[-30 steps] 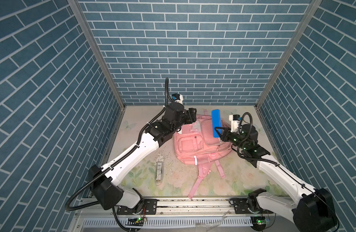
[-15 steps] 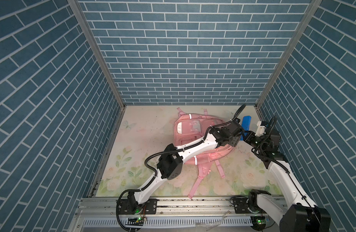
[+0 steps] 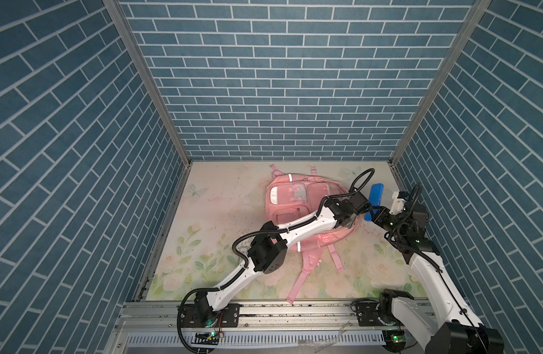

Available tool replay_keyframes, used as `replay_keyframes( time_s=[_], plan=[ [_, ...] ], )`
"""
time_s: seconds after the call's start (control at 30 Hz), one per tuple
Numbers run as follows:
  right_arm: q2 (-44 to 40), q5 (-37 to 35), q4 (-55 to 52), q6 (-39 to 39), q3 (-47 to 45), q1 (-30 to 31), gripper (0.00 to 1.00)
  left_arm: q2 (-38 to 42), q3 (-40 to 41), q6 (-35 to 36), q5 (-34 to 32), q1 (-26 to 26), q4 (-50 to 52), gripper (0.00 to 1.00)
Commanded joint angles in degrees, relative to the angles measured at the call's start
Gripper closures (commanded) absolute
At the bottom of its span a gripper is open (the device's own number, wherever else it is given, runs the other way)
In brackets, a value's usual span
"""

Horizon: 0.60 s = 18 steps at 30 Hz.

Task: Pack books, pencil case, and school supplies into a backpack
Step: Open the student bag at the center of the table.

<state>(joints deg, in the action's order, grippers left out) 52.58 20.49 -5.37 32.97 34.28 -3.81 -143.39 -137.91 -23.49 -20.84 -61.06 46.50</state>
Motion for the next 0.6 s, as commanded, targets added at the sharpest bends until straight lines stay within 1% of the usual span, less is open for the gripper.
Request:
replay_keyframes(
  time_s=[0.0, 0.07, 0.1, 0.13, 0.2, 0.27, 0.4, 0.47, 0.57],
  plan=[
    [-1.75, 0.36, 0.09, -1.24, 0.59, -0.14, 0.97, -0.99, -4.98, -2.88, -0.92, 1.51, 5.10, 0.46],
    [-2.15, 0.56, -0.07, -1.29, 0.90, -0.15, 0.97, -0.18, -6.67, -2.25, -0.23, 1.48, 5.38, 0.75],
    [-2.33, 0.75, -0.20, -1.33, 1.00, -0.15, 0.97, 1.03, -6.32, -1.97, 0.12, 1.54, 4.70, 0.88],
    [-2.41, 0.91, -0.39, -1.42, 1.09, -0.14, 0.97, 2.69, -5.40, -1.87, 0.27, 1.40, 3.78, 1.00],
    [-2.57, 1.67, -0.53, -1.30, 1.15, -0.19, 0.97, 6.73, -1.96, -1.76, 0.01, 1.38, 1.66, 1.00],
    [-2.59, 4.13, 0.31, -0.71, 0.77, -0.15, 0.97, 11.66, 3.06, -2.03, -0.11, 1.42, -1.61, 1.00],
    [-1.60, 11.46, 5.30, 4.87, -1.02, 0.48, 0.98, 24.33, 20.48, -2.90, 1.85, 1.71, -13.20, 1.00],
    [-1.01, 12.32, 7.39, 7.47, -1.30, 2.56, 0.99, 29.90, 30.03, -4.58, 3.79, 2.37, -19.79, 1.00],
    [-0.19, 10.47, 10.66, 10.61, -0.56, 8.00, 0.99, 36.85, 43.15, -7.89, 5.80, 3.43, -29.48, 1.00]
  ],
)
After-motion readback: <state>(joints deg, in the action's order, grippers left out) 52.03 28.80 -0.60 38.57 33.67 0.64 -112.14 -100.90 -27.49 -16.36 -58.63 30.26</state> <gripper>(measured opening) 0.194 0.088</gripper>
